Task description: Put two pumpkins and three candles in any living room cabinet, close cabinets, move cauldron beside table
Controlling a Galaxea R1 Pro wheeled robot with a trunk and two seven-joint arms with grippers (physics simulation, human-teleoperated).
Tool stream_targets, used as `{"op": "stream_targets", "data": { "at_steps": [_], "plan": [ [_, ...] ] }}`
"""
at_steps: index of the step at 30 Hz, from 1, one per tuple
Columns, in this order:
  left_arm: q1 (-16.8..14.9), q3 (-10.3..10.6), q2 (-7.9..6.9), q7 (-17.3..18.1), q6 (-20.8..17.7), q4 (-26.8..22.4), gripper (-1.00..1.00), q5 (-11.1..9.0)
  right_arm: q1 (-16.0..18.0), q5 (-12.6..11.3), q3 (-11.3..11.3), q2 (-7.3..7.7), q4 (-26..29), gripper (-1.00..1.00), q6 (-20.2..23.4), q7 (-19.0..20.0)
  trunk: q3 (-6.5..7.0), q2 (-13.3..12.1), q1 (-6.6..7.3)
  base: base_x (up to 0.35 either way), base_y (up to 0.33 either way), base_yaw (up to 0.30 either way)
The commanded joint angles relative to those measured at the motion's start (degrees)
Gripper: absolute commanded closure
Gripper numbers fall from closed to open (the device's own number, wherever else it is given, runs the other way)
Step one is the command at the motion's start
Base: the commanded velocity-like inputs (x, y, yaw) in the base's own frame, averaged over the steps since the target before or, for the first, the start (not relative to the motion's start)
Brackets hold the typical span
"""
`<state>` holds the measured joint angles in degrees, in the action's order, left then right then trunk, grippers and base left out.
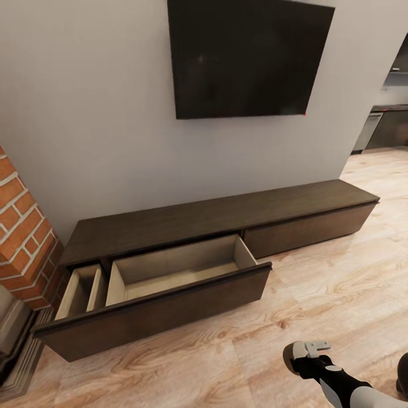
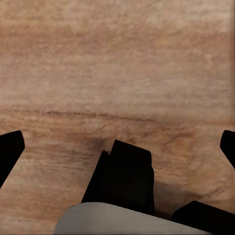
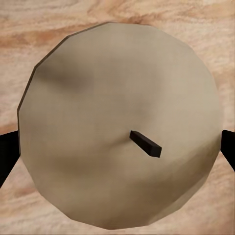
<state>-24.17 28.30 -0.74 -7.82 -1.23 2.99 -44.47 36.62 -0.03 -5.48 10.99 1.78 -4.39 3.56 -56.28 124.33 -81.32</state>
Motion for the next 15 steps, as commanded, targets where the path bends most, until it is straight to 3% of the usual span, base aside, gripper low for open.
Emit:
{"op": "stream_targets", "data": {
  "at_steps": [1,15],
  "plan": [
    [0.02,0.00,-0.02,0.00,0.00,0.00,-1.00,0.00,-0.02,0.01,-0.02,0.00,-0.03,1.00,0.00,-0.05,0.18,-0.42,0.23,0.000,0.000,0.000],
    [0.01,0.02,-0.05,0.00,-0.02,0.08,-1.00,-0.02,-0.08,0.03,-0.10,-0.10,-0.04,1.00,0.00,-0.05,0.18,-0.42,0.23,0.000,0.000,0.000]
  ]
}}
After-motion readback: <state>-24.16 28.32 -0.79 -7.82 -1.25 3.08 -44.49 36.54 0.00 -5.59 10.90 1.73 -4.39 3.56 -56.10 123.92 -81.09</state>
